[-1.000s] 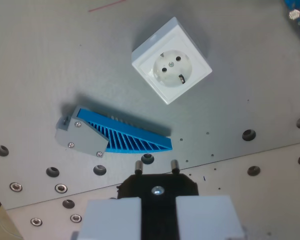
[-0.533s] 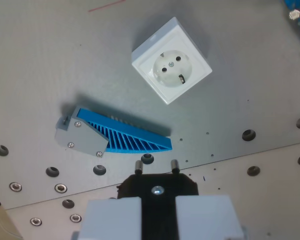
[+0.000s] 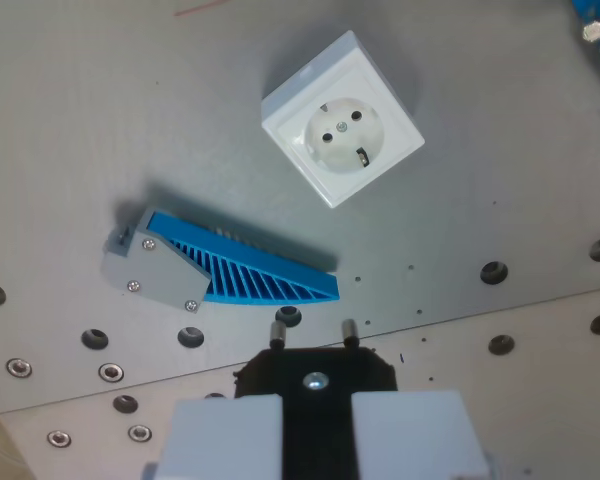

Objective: Move above the white socket

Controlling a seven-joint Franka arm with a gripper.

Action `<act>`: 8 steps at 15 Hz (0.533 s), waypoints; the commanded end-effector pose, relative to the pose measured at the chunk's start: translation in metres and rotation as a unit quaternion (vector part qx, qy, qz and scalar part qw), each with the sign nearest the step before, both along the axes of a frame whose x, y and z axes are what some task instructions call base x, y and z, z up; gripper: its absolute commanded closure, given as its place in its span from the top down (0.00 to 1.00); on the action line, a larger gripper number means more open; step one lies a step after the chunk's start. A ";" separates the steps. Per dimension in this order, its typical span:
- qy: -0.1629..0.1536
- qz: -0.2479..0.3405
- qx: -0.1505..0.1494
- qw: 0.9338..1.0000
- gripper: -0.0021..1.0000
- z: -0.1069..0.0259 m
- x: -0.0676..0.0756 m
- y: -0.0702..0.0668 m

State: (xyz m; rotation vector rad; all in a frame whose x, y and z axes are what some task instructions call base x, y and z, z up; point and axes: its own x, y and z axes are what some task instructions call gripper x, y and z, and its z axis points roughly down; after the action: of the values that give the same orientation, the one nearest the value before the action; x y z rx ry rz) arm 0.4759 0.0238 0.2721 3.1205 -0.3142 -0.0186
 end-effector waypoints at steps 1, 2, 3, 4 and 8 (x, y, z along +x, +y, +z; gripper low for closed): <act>-0.020 0.045 0.003 0.999 0.00 -0.009 0.001 -0.002; -0.021 0.052 0.003 0.998 0.00 -0.012 0.001 -0.003; -0.023 0.060 0.003 0.998 0.00 -0.015 0.001 -0.003; -0.025 0.066 0.003 0.998 0.00 -0.017 0.001 -0.004; -0.031 0.099 0.002 0.995 0.00 -0.029 0.000 -0.007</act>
State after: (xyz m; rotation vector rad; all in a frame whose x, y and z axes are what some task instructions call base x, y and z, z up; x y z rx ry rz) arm 0.4797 0.0222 0.2485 3.1297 -0.1935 -0.0440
